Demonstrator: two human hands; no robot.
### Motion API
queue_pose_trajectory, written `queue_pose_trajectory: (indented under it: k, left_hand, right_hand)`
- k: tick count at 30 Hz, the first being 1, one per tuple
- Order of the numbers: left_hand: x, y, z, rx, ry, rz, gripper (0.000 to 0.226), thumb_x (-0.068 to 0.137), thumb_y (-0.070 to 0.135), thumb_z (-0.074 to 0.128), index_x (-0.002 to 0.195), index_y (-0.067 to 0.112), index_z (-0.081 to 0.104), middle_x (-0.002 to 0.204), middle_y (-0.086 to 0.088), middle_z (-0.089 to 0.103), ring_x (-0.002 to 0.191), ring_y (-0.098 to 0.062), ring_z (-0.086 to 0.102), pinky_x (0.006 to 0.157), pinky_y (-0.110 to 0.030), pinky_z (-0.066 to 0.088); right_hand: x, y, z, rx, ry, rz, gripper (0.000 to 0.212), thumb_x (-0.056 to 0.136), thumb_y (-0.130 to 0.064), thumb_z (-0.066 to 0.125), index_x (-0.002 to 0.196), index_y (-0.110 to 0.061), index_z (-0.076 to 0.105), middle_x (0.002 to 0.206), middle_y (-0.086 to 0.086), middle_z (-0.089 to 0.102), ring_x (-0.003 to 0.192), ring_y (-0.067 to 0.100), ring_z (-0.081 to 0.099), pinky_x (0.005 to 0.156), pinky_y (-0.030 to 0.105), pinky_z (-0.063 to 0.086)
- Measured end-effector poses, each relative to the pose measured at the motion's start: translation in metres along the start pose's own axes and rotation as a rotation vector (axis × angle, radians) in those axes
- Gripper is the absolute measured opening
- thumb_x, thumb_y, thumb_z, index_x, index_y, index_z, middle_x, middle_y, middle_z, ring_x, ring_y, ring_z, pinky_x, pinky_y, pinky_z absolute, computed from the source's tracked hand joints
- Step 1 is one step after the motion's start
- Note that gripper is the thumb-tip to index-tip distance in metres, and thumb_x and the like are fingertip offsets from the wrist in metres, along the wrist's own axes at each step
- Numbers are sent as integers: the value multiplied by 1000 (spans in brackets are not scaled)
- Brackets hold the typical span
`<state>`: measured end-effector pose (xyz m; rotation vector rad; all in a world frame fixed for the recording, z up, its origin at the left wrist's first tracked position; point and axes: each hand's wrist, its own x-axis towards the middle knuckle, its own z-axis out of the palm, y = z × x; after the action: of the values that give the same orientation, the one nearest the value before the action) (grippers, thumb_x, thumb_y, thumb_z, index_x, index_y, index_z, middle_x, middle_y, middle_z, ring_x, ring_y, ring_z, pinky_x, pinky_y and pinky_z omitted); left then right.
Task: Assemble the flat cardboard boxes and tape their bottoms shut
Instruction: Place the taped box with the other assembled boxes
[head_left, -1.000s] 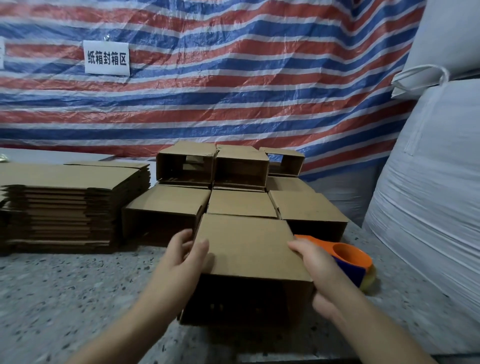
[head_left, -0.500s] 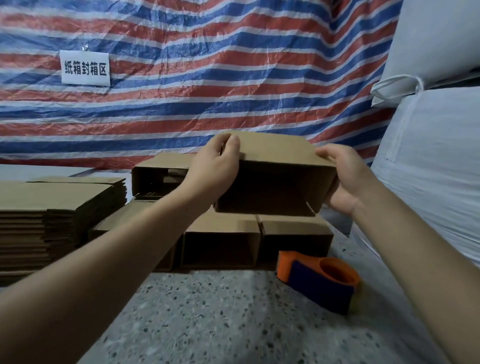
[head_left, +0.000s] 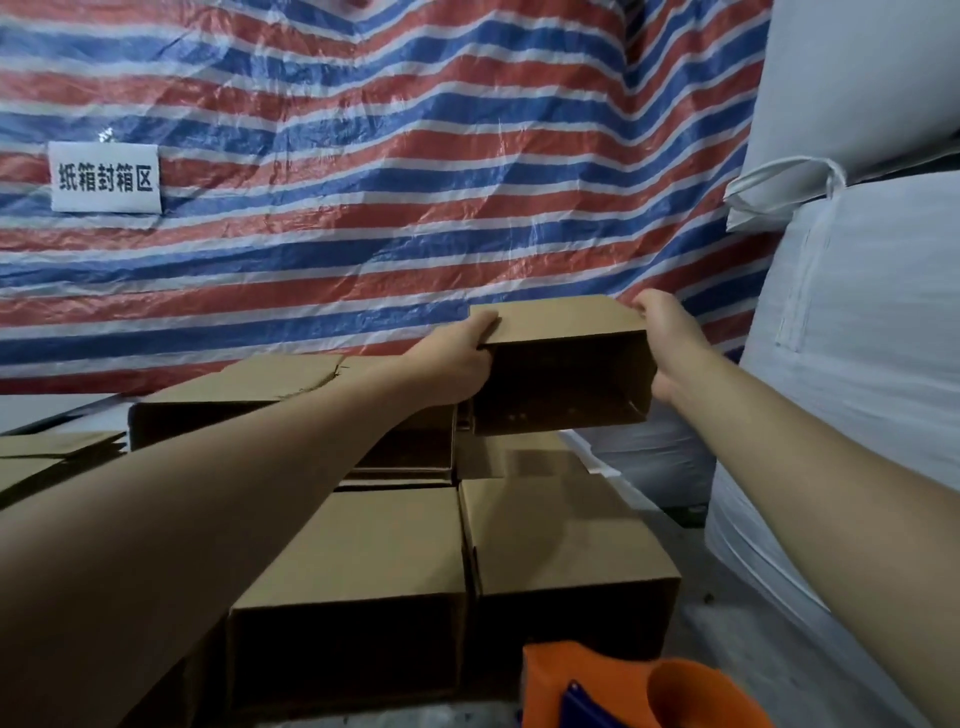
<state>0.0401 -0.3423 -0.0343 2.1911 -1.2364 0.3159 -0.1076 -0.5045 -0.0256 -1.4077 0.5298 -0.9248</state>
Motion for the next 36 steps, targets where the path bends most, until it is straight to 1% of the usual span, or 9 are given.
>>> queue_pose_trajectory:
  k: [5,8,12,15,19,22,24,31,36]
  left_hand:
    - [37,-20,31,254,-28,38,59,100,21,38,154,33,21,153,-10,38,133,-31,43,95,-33,41]
    - [47,-28,42,359,-17,68,58,99,22,41,153,31,24,155,-7,35,138,-30,37,109,-43,37]
    - [52,-42,59,470,66,87,50,99,23,42,148,31,34,143,-3,49,123,-26,51,81,-34,43]
    - [52,-52,65,558,75,95,41,100,25,40,141,29,41,135,-3,56,116,-26,55,73,-33,40]
    - [48,-58,66,588,47,72,38,100,23,39,136,24,47,133,-3,57,120,-26,52,91,-38,45]
    - [48,-56,66,601,49,79,10,96,21,44,103,21,52,115,-3,63,103,-25,57,73,-34,41]
    - [47,-55,68,611,39,73,5,95,24,47,91,23,49,105,-3,64,92,-25,57,68,-32,38]
    - [47,-59,78,644,79,89,20,100,26,42,104,16,59,102,-6,65,90,-27,61,69,-33,35]
    - [46,-59,81,639,77,99,27,101,35,39,112,15,54,108,-6,65,94,-27,61,72,-34,35]
  right_hand:
    - [52,36,2,-38,-15,7,43,90,-44,56,124,-18,62,112,8,68,109,29,65,100,43,51]
    - [76,52,4,-34,6,24,33,91,-41,55,114,-18,62,102,7,66,101,26,64,90,37,52]
    - [96,69,10,0,-35,83,15,91,-33,53,83,-21,58,65,0,63,74,19,61,65,32,47]
    - [103,83,14,-4,-82,107,18,94,-30,53,81,-21,60,45,-6,62,70,18,62,60,32,44]
    - [110,101,20,6,-129,111,18,96,-25,53,85,-19,64,54,-4,65,72,17,63,64,31,48]
    - [114,110,23,8,-141,115,21,95,-27,54,103,-13,67,79,3,66,87,20,64,82,34,49]
    - [116,115,25,15,-140,134,20,94,-24,54,105,-13,67,75,3,62,81,20,61,77,31,47]
    - [112,125,28,-2,-94,184,16,93,-23,52,88,-15,65,61,-1,63,68,16,63,47,23,47]
    - [113,126,27,-53,-110,175,15,94,-29,56,93,-16,64,75,1,65,73,17,63,59,25,47]
